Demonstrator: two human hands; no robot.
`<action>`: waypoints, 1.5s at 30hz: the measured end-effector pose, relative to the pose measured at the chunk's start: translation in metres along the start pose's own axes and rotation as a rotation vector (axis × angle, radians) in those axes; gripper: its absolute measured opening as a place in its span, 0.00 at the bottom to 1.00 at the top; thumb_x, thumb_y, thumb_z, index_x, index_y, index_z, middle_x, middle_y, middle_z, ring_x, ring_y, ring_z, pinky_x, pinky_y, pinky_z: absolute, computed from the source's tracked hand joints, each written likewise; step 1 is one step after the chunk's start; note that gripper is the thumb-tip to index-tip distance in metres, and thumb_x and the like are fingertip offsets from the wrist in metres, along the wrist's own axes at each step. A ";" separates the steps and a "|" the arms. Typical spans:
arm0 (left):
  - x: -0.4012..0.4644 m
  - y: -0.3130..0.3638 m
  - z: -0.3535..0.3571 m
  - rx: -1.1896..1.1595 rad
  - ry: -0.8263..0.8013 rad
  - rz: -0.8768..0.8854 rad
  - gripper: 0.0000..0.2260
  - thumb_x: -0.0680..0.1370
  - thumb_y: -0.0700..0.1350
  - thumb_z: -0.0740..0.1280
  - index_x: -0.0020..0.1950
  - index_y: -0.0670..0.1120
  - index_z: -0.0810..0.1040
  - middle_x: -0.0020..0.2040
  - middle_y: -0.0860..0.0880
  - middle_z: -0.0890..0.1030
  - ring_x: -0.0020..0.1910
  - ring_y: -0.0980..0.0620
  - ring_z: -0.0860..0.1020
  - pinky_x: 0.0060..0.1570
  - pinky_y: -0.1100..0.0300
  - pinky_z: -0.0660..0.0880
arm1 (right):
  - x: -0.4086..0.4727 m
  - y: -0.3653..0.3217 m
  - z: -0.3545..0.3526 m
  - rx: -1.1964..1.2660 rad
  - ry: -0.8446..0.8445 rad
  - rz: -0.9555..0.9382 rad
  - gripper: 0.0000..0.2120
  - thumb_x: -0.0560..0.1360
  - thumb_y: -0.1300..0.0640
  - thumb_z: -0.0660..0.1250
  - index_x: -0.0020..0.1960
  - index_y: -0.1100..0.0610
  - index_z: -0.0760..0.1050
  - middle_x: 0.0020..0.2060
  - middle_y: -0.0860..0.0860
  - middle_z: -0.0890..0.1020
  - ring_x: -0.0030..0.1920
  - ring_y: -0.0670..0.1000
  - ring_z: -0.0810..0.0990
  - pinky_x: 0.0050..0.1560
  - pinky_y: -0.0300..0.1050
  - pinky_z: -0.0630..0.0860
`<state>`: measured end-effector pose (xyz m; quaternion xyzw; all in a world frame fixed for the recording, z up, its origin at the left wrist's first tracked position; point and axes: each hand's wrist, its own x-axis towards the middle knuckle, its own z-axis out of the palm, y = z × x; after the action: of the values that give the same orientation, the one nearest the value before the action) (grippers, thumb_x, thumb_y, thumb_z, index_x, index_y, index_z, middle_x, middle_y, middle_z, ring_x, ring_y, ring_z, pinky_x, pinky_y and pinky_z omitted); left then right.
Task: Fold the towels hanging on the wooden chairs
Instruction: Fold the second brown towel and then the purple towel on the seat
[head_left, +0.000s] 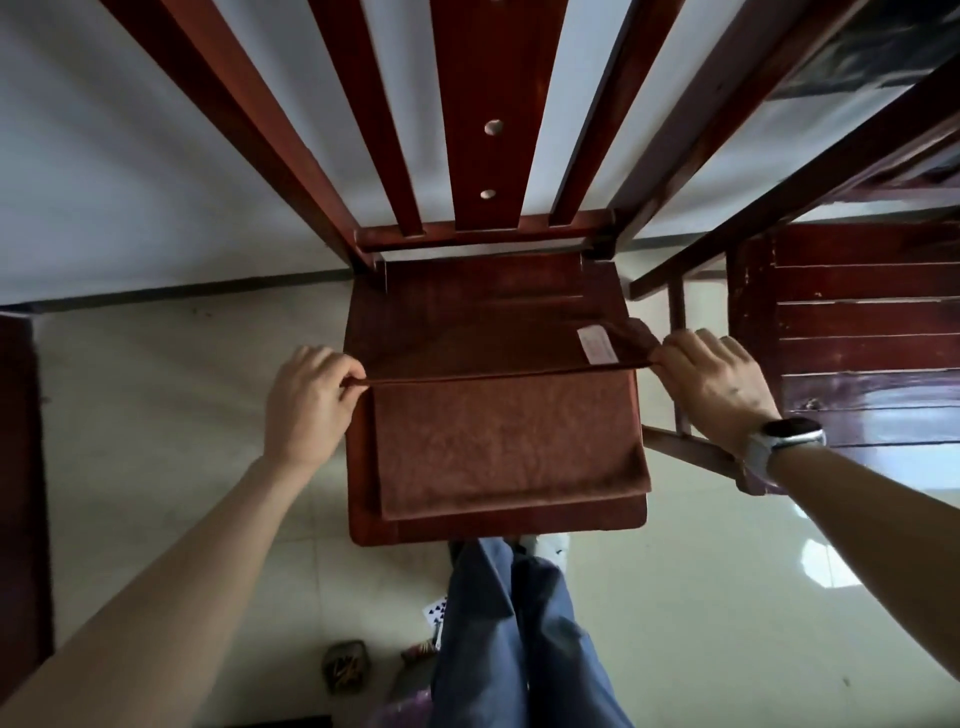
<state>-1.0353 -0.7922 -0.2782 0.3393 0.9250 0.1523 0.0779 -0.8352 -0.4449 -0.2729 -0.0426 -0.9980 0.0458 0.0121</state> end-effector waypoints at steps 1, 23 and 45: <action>-0.013 0.002 0.005 0.003 -0.021 0.008 0.08 0.65 0.36 0.75 0.38 0.41 0.78 0.37 0.44 0.79 0.39 0.42 0.77 0.37 0.51 0.74 | -0.013 -0.002 0.005 -0.002 -0.029 -0.023 0.08 0.72 0.57 0.67 0.43 0.62 0.78 0.38 0.59 0.80 0.36 0.61 0.78 0.34 0.52 0.75; -0.143 0.025 0.081 0.088 -0.211 -0.018 0.11 0.63 0.32 0.75 0.35 0.41 0.75 0.35 0.45 0.77 0.31 0.44 0.77 0.26 0.58 0.73 | -0.135 -0.034 0.078 0.008 -0.056 -0.091 0.02 0.67 0.65 0.70 0.38 0.59 0.78 0.34 0.55 0.80 0.33 0.58 0.78 0.35 0.48 0.69; -0.133 0.054 0.107 0.169 -0.248 0.138 0.14 0.67 0.47 0.75 0.49 0.44 0.79 0.47 0.46 0.80 0.43 0.44 0.78 0.41 0.52 0.73 | -0.124 -0.079 0.083 0.056 -0.112 -0.163 0.06 0.68 0.61 0.66 0.43 0.59 0.79 0.38 0.54 0.81 0.35 0.56 0.78 0.38 0.47 0.73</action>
<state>-0.8756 -0.8157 -0.3552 0.4238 0.8922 0.0357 0.1521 -0.7204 -0.5414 -0.3509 0.0417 -0.9955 0.0751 -0.0391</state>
